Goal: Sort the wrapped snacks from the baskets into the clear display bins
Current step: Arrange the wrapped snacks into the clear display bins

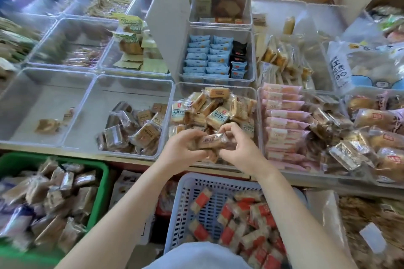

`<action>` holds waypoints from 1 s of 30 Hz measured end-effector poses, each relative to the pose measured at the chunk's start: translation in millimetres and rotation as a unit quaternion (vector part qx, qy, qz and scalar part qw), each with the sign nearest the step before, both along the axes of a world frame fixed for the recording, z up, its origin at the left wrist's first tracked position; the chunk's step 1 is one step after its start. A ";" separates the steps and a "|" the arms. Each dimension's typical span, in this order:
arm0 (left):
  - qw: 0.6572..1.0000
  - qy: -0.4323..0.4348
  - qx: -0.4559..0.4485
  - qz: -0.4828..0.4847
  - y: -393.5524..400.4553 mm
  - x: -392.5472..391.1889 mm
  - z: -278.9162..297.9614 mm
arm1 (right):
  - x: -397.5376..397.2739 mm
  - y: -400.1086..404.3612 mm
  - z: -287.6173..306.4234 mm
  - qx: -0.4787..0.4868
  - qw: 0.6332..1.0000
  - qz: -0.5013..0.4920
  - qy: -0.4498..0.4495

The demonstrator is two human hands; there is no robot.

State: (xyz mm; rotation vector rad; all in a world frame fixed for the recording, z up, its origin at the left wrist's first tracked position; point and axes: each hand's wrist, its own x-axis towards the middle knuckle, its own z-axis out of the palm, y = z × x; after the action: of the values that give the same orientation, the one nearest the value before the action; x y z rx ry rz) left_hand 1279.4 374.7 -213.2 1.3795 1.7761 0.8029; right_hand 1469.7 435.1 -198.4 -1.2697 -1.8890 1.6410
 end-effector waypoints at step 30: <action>0.967 0.226 0.017 -0.121 39.4 41.9 -9.2 | 50.9 -0.4 -69.0 0.337 0.883 -0.196 -0.261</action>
State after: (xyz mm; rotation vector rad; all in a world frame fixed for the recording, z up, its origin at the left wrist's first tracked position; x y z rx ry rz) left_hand 1321.3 414.1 -222.4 1.8710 1.8768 0.4078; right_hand 1520.6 434.7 -267.5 -1.6957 -2.0185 0.3738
